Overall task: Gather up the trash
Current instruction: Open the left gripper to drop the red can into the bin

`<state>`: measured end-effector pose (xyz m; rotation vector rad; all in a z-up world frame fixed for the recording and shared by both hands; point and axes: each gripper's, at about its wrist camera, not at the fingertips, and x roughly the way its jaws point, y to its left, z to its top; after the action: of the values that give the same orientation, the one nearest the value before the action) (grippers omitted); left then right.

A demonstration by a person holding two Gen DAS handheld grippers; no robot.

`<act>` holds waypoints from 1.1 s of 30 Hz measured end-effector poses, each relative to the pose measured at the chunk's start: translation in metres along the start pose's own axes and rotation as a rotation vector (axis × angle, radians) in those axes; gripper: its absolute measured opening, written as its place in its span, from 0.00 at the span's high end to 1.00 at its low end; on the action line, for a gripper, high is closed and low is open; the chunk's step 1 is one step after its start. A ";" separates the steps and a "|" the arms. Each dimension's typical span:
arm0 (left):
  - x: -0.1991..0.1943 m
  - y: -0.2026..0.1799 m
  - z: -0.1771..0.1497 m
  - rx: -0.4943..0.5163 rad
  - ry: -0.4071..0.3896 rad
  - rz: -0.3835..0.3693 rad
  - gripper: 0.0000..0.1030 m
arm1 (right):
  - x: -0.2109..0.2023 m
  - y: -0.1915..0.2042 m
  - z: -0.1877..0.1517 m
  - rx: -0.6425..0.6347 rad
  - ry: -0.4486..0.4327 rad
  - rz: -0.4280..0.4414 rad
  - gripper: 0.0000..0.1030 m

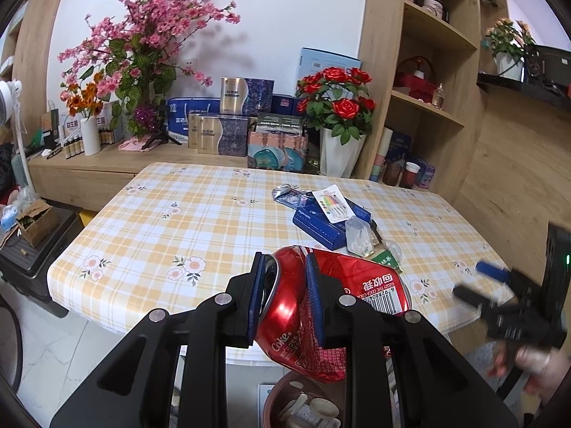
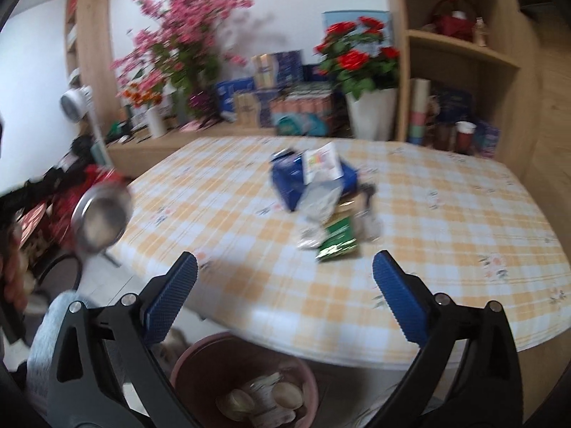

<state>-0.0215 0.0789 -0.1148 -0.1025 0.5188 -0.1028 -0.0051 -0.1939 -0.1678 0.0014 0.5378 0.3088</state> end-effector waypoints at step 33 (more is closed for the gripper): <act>0.006 -0.014 -0.012 0.014 0.024 0.017 0.06 | -0.018 -0.054 0.003 0.063 -0.050 -0.168 0.06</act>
<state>-0.0229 0.0636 -0.1261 -0.0829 0.5424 -0.0913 -0.0029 -0.2506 -0.1609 0.0249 0.4945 0.1276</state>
